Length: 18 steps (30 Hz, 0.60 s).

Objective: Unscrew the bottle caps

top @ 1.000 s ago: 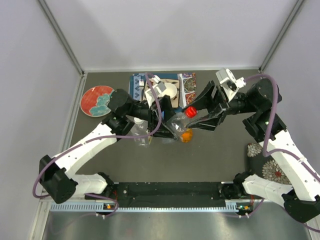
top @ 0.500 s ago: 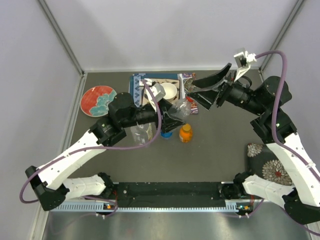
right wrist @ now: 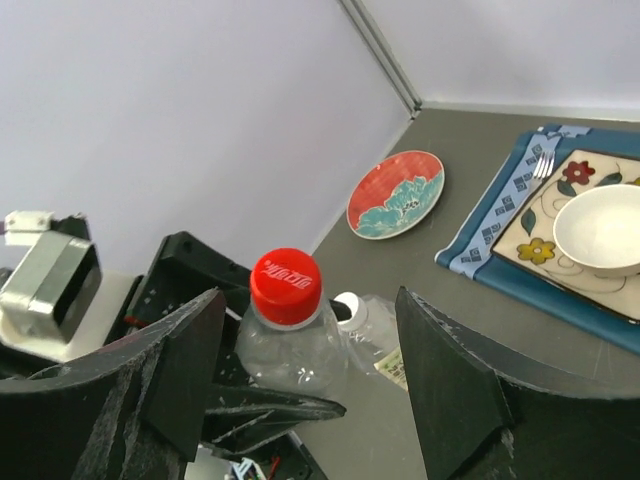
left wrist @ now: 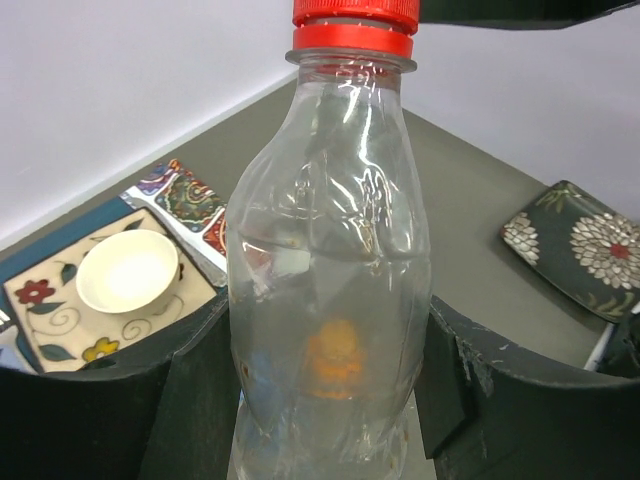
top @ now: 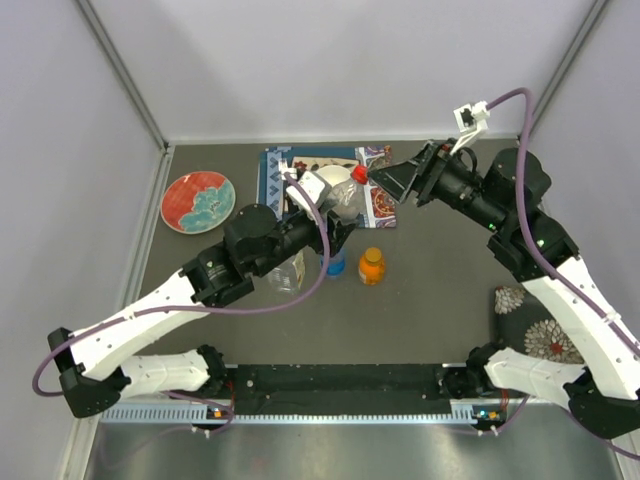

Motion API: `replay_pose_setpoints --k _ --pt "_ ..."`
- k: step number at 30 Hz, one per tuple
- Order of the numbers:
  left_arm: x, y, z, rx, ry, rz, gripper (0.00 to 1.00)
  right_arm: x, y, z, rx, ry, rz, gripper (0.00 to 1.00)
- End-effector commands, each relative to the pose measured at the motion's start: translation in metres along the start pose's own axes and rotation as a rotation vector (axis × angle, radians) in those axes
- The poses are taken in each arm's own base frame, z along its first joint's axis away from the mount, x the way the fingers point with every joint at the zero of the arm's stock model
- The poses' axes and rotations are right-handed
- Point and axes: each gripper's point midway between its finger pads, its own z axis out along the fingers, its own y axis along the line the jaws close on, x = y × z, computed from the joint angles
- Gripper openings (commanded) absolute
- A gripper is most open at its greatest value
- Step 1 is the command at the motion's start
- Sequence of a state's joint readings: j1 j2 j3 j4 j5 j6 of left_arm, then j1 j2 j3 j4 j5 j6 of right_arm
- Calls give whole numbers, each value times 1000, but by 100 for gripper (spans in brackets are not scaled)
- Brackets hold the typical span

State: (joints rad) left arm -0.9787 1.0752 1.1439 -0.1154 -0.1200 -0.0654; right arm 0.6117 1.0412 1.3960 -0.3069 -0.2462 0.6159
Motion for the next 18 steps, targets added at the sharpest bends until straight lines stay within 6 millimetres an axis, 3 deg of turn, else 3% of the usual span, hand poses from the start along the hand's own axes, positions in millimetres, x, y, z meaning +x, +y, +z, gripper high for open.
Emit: replay_pose_setpoints --k 1,9,18 --pt "-10 9 0 -84 -44 39 26 -10 7 4 4 -27 22 69" --pt "-7 5 3 -89 -31 54 26 -7 5 17 -6 -20 37 68" --pt "-4 2 7 -83 -21 58 26 2 6 28 -28 13 44 57"
